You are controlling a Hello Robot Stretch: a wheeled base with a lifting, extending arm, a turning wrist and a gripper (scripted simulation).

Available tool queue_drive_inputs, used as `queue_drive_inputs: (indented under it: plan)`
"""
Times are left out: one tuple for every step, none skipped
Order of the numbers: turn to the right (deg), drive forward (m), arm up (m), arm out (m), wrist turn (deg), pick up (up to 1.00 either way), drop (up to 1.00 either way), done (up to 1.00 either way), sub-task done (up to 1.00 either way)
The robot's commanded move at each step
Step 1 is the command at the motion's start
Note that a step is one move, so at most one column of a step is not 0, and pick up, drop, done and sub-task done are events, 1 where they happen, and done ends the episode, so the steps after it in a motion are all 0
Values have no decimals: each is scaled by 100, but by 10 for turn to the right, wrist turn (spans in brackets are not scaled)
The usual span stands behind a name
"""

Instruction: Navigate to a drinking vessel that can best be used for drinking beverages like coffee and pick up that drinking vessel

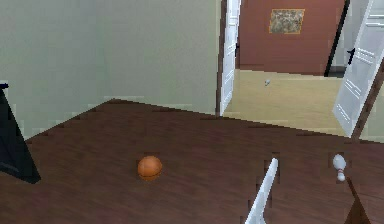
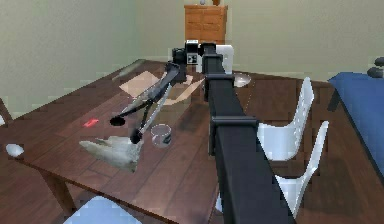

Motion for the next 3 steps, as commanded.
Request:
queue_drive_inputs:
  plan:
    - [0,0,0,0,450,0,0,0,0]
    - [0,0,0,0,390,0,0,0,0]
    - [0,0,-30,0,0,0,0,0,0]
